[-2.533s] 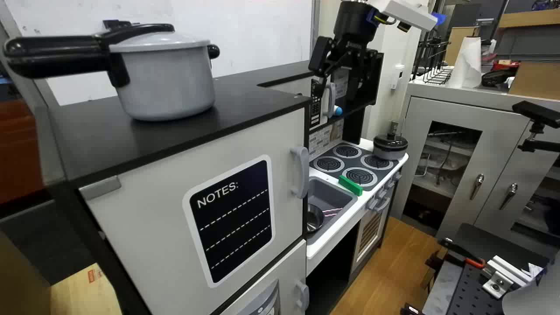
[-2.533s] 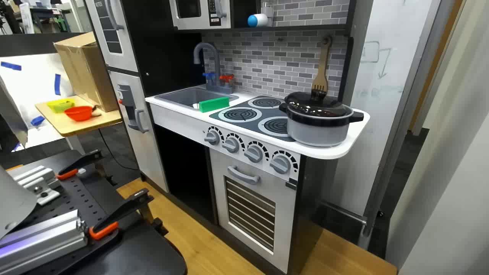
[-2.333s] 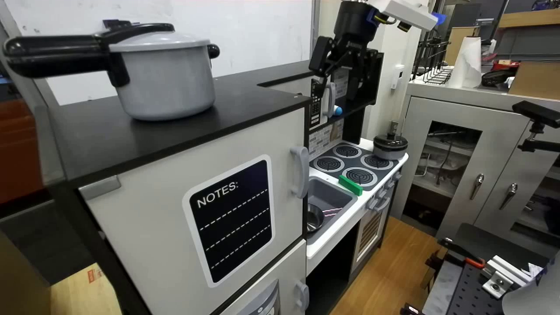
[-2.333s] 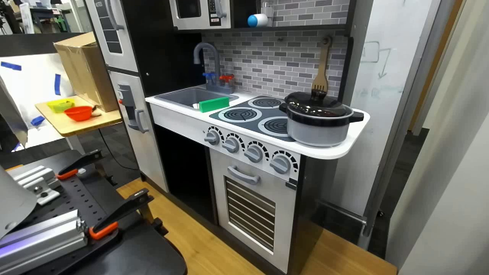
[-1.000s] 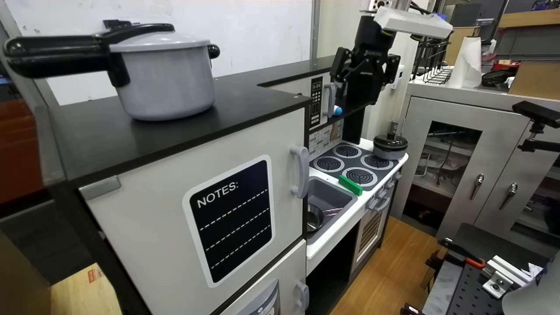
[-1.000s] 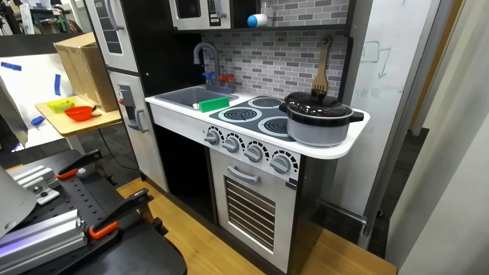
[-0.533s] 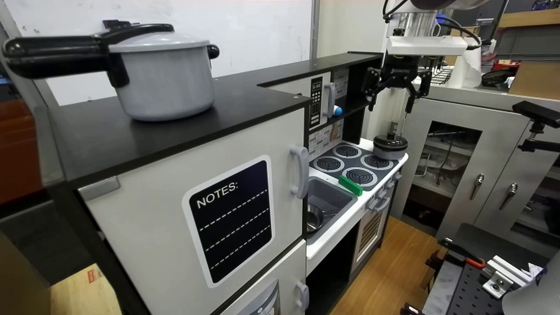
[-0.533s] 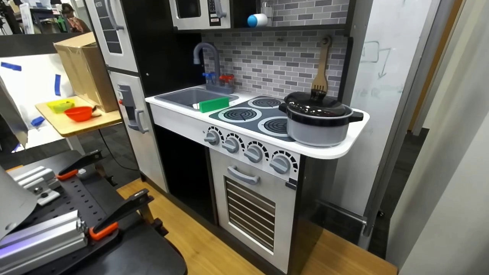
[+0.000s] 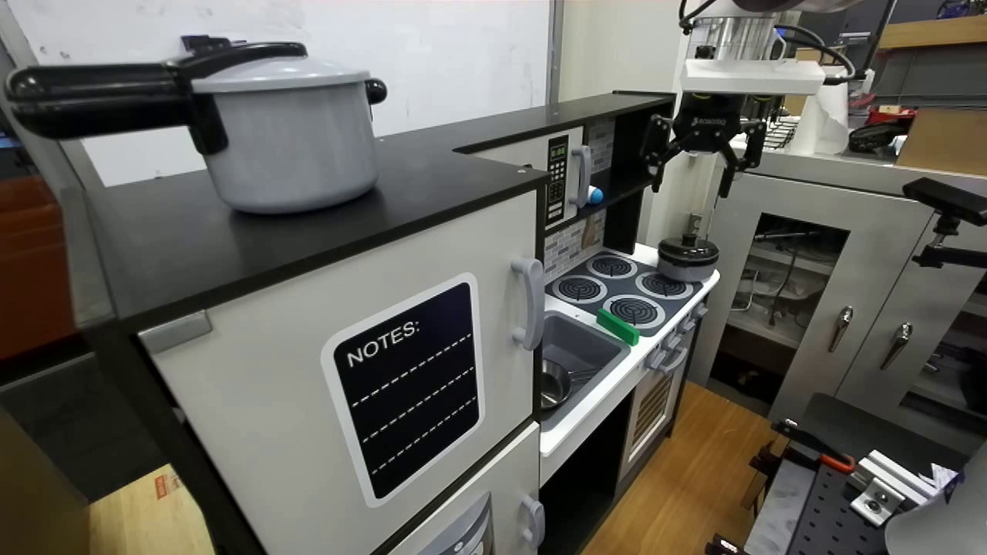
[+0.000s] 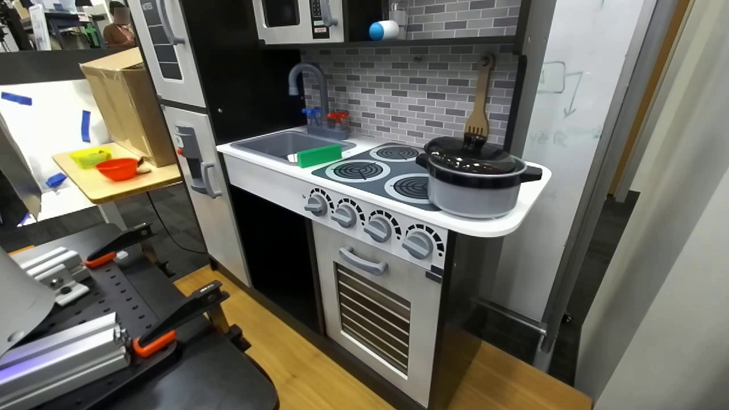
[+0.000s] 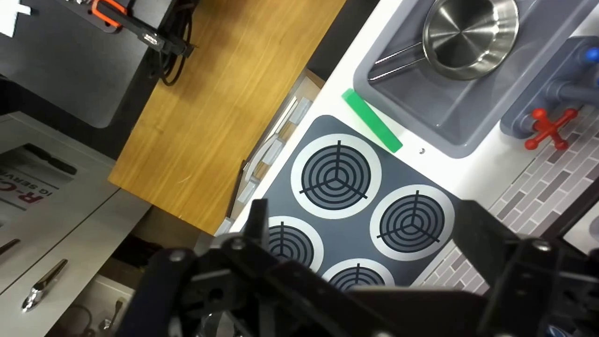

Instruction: Remove the lid from the grey pot on the right side of the stove

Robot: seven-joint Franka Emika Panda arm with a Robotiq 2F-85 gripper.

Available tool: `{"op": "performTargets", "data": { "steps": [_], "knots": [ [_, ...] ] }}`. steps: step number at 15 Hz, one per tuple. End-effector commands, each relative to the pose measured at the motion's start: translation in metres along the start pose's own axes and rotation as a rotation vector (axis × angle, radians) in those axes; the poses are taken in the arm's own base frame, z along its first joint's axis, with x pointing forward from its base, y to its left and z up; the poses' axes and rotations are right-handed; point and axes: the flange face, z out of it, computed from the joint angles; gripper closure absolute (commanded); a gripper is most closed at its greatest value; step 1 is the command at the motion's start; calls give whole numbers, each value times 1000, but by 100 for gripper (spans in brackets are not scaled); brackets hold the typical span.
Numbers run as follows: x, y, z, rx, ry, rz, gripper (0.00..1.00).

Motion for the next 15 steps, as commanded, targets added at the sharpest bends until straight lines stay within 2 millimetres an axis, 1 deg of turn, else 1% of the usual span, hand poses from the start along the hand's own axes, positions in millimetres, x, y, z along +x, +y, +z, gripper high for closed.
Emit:
{"op": "performTargets", "data": {
  "steps": [1, 3, 5, 7, 8, 9, 10, 11, 15],
  "knots": [
    [27, 8, 15, -83, 42, 94, 0],
    [53, 24, 24, -146, 87, 168, 0],
    [78, 42, 28, -194, 120, 231, 0],
    [99, 59, 29, -223, 129, 294, 0],
    [105, 64, 29, -223, 116, 316, 0],
    [109, 66, 28, -205, 91, 331, 0],
    [102, 69, 30, -200, 112, 294, 0],
    [106, 71, 30, -199, 110, 304, 0],
    [106, 68, 29, -200, 109, 312, 0]
  ]
}}
